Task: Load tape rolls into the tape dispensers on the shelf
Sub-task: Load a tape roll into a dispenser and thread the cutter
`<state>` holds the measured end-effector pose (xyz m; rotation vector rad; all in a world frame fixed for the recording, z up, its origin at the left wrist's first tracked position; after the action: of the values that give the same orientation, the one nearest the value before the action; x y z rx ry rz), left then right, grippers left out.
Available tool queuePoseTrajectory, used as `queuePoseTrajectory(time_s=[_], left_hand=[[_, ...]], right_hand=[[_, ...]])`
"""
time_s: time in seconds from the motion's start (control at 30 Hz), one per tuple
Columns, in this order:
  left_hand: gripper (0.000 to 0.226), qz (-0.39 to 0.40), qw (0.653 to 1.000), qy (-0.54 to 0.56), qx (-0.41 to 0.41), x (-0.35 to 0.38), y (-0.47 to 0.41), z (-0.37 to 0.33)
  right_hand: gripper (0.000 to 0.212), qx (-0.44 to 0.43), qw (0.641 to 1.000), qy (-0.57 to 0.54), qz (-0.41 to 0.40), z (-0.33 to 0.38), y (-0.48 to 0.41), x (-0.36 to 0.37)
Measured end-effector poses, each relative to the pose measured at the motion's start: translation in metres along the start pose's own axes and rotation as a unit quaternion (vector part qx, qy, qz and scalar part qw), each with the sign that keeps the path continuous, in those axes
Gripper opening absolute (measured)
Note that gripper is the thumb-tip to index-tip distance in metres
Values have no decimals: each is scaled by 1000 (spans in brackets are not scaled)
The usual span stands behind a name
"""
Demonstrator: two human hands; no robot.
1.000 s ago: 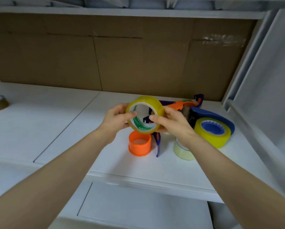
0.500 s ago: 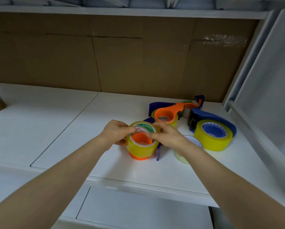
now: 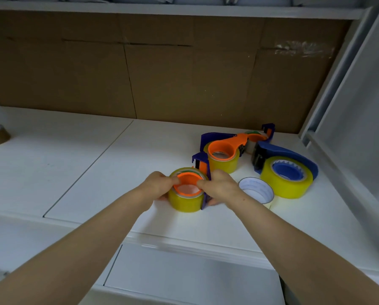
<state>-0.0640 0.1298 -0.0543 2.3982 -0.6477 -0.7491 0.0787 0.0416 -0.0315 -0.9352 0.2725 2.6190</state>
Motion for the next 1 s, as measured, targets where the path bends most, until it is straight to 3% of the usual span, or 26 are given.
queuePoseTrajectory(time_s=[0.07,0.13,0.23,0.3,0.37,0.47,0.6,0.73,0.83,1.0], left_hand=[[34,61,993,105,10,2,6,-6],[28,143,966,214,29,7,20,-20],[31,201,950,229,61,16,35,-37],[40,196,953,214,88,21,39,-43],[34,163,961,185,122,25,39,-44],[23,137,965,161,156,36,42,-42],[28,131,963,167,165,43,39,-39],[17,103,962,173,182,43,42,-37],[21,86,961,179,194,43,42,-37],[20,59,962,204,171,40,34,-33]], right_hand=[[3,24,982,-182,-41,-4,3,4],[12,43,938,-338,-64,-6,6,12],[19,27,917,-391,-73,-9,2,15],[21,-3,942,-326,-83,-8,-1,6],[22,-53,964,-233,-120,-2,0,-17],[13,-80,952,-209,-209,2,9,-54],[16,-53,954,-273,-110,0,14,-36],[14,-90,947,-291,-100,5,17,-30],[6,-131,959,-226,-111,13,17,-30],[23,-186,974,-35,-126,22,28,-22]])
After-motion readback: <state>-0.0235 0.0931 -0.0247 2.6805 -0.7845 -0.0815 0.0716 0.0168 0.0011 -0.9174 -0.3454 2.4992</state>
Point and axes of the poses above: each hand's wrist, its own y-axis away from the middle knuckle, its own x-axis out of the palm, z = x × y, the point moved 10 cm from there along -y, towards the middle knuckle, and after that the axes turned 14 degrees about -x, right-handed, at the moved point
